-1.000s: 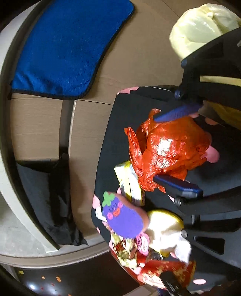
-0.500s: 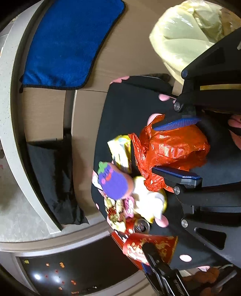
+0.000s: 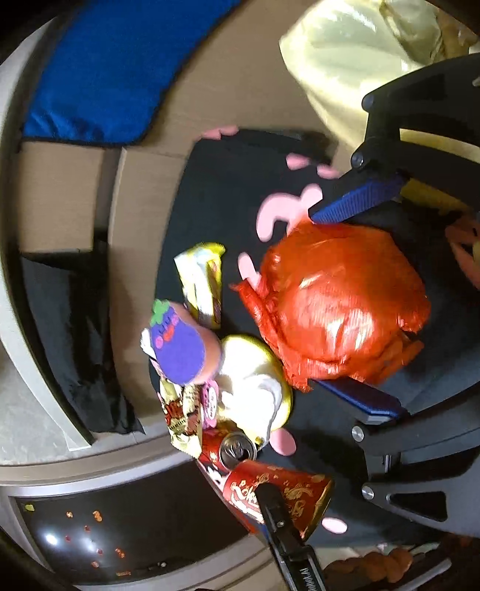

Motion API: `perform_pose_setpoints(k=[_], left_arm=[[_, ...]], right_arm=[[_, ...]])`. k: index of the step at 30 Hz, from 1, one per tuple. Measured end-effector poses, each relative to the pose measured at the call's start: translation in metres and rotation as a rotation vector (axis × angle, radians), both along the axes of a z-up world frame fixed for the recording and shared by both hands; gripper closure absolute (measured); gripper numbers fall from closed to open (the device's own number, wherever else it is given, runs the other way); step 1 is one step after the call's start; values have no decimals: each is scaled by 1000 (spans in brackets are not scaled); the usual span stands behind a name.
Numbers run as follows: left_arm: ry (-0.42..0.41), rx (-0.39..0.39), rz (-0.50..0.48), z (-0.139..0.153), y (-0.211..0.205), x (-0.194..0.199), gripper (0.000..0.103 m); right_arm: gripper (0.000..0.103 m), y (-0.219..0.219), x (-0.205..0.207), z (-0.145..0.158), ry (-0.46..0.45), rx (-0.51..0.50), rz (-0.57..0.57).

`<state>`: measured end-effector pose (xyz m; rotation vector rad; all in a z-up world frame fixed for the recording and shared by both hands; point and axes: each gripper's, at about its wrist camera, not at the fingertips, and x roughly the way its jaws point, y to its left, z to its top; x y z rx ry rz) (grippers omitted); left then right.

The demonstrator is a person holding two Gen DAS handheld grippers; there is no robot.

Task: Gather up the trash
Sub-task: 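Grasp the red plastic bag with the right tool while the left tool lifts the cup, then carry cup and bag over the yellow bin and open both tools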

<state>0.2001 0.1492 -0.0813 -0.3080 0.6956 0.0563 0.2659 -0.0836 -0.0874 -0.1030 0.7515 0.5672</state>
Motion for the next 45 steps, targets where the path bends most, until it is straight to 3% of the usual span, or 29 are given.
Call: perform_pose_setpoints(k=[2, 3, 6, 9, 16, 19, 22, 25, 31, 35, 45], left_arm=[[4, -4, 7, 1, 1, -2, 38], [-4, -5, 3, 2, 1, -3, 38], [-31, 7, -17, 7, -2, -6, 38], [-55, -1, -25, 18, -6, -6, 38], [-292, 73, -127, 83, -51, -17, 38], [-352, 34, -174, 102, -70, -15, 38], [-384, 79, -205, 120, -98, -11, 38], [-413, 61, -269, 128, -128, -6, 38], [-382, 61, -437, 120, -198, 22, 38], [-320, 66, -536, 99, -234, 38, 38], [-135, 51, -632, 45, -286, 75, 38]], right_arm=[[27, 3, 5, -4, 42, 22, 18], [36, 3, 5, -3, 46, 34, 17], [42, 1, 0, 9, 13, 47, 1], [42, -5, -11, 29, -49, 58, -19], [42, -44, -33, 92, -188, 112, -108], [42, -69, -45, 113, -249, 111, -170], [42, -98, -59, 130, -312, 101, -239], [42, -130, -68, 139, -343, 96, -298], [42, -190, -81, 139, -365, 62, -427], [42, -221, -76, 125, -326, 73, -493], [41, -252, -51, 78, -227, 61, -541]])
